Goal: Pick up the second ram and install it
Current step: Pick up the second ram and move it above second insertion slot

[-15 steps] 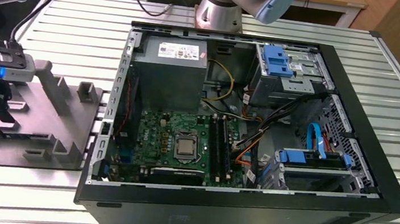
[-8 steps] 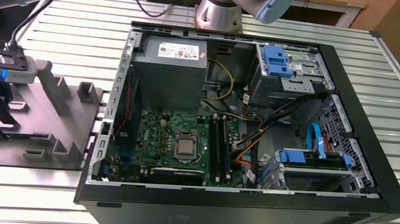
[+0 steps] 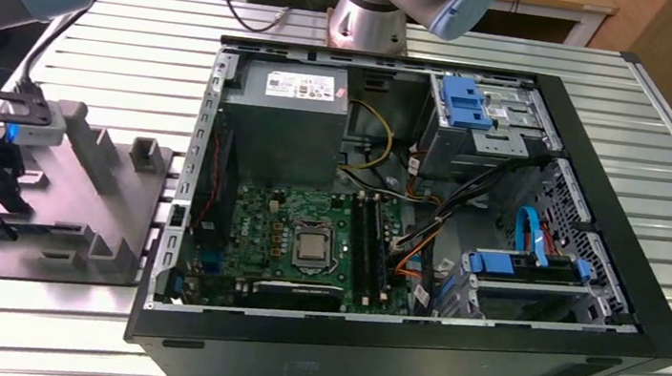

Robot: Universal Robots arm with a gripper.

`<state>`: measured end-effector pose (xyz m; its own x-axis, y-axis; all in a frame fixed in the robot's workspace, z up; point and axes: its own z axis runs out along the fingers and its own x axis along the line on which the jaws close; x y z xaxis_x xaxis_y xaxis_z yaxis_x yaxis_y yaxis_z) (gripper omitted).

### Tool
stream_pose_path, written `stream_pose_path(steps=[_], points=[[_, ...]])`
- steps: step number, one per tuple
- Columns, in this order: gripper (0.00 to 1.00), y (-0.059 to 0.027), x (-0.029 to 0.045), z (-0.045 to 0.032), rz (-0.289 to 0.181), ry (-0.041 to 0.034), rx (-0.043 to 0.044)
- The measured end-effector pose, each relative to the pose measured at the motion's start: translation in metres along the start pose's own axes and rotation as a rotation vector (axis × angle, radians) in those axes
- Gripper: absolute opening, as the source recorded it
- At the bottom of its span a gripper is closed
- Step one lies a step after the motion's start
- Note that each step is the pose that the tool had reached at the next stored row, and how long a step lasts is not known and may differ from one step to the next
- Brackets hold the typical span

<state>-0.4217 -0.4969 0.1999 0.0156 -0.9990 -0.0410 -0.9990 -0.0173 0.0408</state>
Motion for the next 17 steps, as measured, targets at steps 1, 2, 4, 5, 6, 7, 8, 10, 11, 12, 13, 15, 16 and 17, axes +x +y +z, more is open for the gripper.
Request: stream_pose_path(steps=[1,2,4,5,6,7,8,10,11,12,13,15,16,17], points=[[0.41,0.0000,0.0000,0.0002,0.000,0.0004,-0.0004],[0.41,0.0000,0.0000,0.0003,-0.001,0.0006,-0.0004],[0.41,0.0000,0.0000,0.0003,-0.001,0.0007,-0.0003],[0.41,0.0000,0.0000,0.0004,-0.001,0.0005,-0.0002],[0.41,0.0000,0.0000,0.0004,-0.001,0.0006,-0.0002],[0.41,0.0000,0.0000,0.0004,-0.001,0.0005,-0.0002],[0.41,0.0000,0.0000,0.0004,-0.001,0.0006,-0.0002],[0.40,0.0000,0.0000,0.0004,-0.001,0.0005,-0.0002],[0.34,0.0000,0.0000,0.0004,-0.001,0.0005,-0.0001],[0.27,0.0000,0.0000,0.0004,-0.001,0.0005,-0.0002],[0.27,0.0000,0.0000,0.0004,-0.001,0.0005,-0.0002],[0.21,0.0000,0.0000,0.0004,-0.001,0.0004,-0.0002],[0.21,0.0000,0.0000,0.0004,-0.001,0.0005,-0.0001],[0.21,0.0000,0.0000,0.0004,-0.001,0.0005,-0.0002]])
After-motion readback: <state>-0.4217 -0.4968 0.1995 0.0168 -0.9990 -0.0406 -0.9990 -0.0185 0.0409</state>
